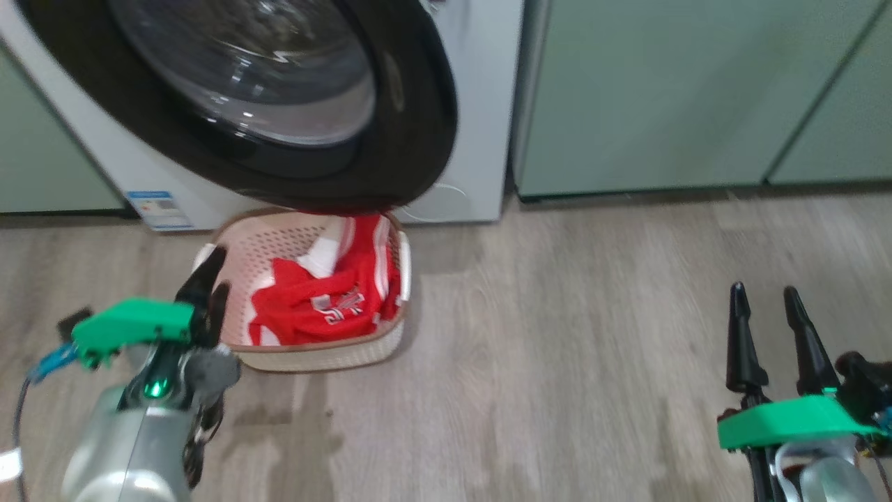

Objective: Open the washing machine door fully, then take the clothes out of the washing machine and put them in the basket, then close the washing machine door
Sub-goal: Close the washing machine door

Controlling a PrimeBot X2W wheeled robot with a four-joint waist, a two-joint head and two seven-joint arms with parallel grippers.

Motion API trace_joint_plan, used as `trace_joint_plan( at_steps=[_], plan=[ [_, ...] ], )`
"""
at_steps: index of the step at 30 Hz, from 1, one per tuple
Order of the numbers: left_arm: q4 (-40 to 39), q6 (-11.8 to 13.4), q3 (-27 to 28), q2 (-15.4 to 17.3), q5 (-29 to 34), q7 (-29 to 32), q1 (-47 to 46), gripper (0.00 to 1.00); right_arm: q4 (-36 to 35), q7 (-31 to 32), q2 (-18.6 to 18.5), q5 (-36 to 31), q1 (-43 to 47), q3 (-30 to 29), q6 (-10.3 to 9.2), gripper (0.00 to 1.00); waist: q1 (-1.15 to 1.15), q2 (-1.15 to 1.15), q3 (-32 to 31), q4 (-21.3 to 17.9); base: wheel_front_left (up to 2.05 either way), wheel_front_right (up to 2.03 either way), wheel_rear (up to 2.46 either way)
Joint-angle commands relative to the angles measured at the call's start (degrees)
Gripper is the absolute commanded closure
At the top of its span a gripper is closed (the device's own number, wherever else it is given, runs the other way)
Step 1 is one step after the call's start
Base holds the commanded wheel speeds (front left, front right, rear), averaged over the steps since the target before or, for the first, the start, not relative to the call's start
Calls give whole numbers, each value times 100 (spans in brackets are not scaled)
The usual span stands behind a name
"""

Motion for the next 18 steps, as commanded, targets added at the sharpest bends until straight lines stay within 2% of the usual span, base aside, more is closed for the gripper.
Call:
trace_joint_plan(
  at_steps=[1,8,15,18],
  plan=[
    [-207,-38,173,250,82,-115,-62,0,-165,-36,-42,-56,-42,95,-4,0,0,0,-238,249,0,0,0],
    [-707,-38,-135,598,736,-949,505,0,-183,-36,-58,-47,99,-6,-4,0,0,0,-450,475,0,0,0],
    [-1413,-38,-1199,1132,1946,-2381,1006,0,-230,-36,-53,-38,139,-63,-4,0,0,0,-524,562,0,0,0],
    [-1542,-38,-1646,1406,2466,-2801,1168,0,-263,-36,-46,-31,166,-90,-4,0,0,0,-555,580,0,0,0]
  ],
)
